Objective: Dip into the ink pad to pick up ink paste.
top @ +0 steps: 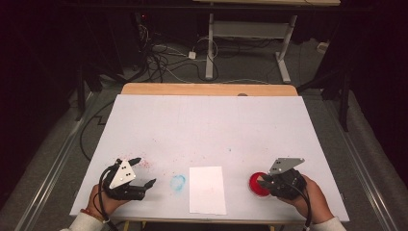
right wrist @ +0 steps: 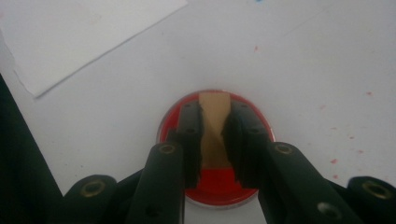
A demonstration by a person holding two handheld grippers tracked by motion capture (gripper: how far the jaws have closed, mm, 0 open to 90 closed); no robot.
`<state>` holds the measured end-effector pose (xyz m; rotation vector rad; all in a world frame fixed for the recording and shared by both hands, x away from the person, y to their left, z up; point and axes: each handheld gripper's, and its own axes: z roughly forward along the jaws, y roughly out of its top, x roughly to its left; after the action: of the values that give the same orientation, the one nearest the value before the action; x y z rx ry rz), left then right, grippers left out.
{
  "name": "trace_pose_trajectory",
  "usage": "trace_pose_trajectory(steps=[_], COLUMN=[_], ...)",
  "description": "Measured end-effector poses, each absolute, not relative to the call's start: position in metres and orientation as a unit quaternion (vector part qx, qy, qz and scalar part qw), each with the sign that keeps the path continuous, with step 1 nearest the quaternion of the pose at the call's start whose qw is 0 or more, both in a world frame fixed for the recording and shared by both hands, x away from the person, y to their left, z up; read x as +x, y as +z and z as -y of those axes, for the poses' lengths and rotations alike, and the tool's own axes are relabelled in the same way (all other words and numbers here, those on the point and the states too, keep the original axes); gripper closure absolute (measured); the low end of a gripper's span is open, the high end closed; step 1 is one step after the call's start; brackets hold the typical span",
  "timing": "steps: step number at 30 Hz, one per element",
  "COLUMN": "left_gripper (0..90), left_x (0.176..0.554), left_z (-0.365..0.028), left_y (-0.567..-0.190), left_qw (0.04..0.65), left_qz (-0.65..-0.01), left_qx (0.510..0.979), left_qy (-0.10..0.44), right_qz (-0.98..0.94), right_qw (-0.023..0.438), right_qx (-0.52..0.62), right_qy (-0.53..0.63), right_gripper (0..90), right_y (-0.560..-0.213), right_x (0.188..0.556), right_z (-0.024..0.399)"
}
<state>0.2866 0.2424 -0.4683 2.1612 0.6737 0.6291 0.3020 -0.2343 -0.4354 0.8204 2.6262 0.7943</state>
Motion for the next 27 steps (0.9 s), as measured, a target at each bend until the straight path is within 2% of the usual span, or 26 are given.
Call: trace_pose_trajectory(steps=[13,27], left_gripper=[14.3,14.3], left_x=[0.286,0.286], left_z=[-0.243,-0.243], left_y=[-0.468,-0.468], left_qw=[0.385,0.385], left_qz=[-0.264,-0.264], left_qx=[0.849,0.848], left_qy=[0.248,0.249], right_qz=[-0.906,-0.905], right_qw=[0.121,0.141], right_qx=[0.3,0.296], right_qy=[0.273,0.27], right_gripper=[76.0,76.1], right_y=[-0.448,-0.45], right_x=[0.307,0.302], right_z=[0.237,0.235])
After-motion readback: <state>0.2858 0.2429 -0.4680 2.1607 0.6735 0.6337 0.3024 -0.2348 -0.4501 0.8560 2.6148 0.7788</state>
